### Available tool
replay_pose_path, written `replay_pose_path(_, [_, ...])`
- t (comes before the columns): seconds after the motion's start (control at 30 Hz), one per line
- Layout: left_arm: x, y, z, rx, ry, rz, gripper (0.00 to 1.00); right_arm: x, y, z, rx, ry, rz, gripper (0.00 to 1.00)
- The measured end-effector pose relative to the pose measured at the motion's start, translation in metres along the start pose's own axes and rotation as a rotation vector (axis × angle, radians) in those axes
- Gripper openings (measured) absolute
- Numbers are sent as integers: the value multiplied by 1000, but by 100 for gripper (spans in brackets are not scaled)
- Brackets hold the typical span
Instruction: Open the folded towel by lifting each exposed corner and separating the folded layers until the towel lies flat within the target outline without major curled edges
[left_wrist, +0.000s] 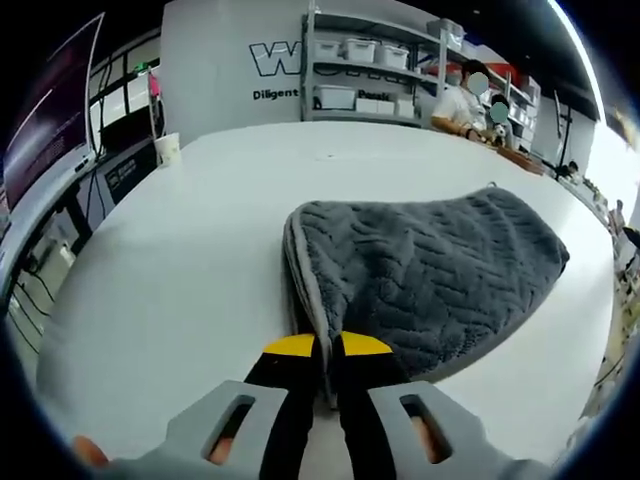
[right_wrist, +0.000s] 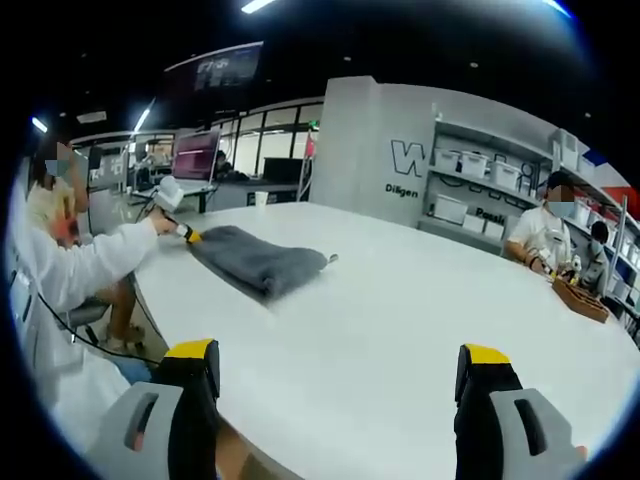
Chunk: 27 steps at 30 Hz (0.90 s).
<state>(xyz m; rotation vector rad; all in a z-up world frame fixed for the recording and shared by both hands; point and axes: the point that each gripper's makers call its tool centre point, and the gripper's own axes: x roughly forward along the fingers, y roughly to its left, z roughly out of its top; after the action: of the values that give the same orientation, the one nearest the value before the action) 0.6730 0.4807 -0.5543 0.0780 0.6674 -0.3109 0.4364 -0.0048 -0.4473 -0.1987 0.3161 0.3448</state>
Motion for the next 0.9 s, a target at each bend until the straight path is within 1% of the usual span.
replay_pose_path(0.13, [-6,0,3,-23,-23,3,11,0,0,0,1,-1,2,99])
replay_pose_path(0.2, [-14,0,7,-42,-51,23,14,1,0,0,1,1,1,99])
replay_pose_path(0.23, [-17,0,10,-51,-65,33,17,2,0,-1,2,3,3,99])
replay_pose_path(0.3, [-25,-2,13,-67,-92,45,27,2,1,-2,2,6,4,99])
replay_pose_path(0.37, [-33,-3,19,-80,-122,58,34,3,1,-2,0,7,4,99])
replay_pose_path(0.43, [-44,-7,24,-79,-146,63,37,3,2,-2,2,7,5,99])
replay_pose_path(0.5, [-61,-16,34,-80,-214,51,37,4,1,-3,2,10,4,99])
replay_pose_path(0.53, [-70,-23,40,-97,-253,44,38,4,1,-3,1,12,4,99])
replay_pose_path(0.63, [-85,-37,44,-106,-287,36,50,4,1,-4,1,14,3,99])
replay_pose_path(0.7, [-98,-56,46,-102,-304,34,62,5,1,-4,2,16,2,99])
replay_pose_path(0.73, [-100,-59,46,-101,-306,34,66,5,1,-4,2,16,1,99])
replay_pose_path(0.77, [-105,-66,49,-93,-321,33,71,5,1,-5,1,18,1,99])
replay_pose_path(0.8, [-110,-74,51,-86,-335,33,73,5,1,-5,1,20,1,99])
replay_pose_path(0.83, [-117,-85,53,-70,-356,28,75,5,2,-5,1,22,2,99])
replay_pose_path(0.9, [-125,-103,54,-65,-367,-2,81,5,2,-5,-1,21,2,99])
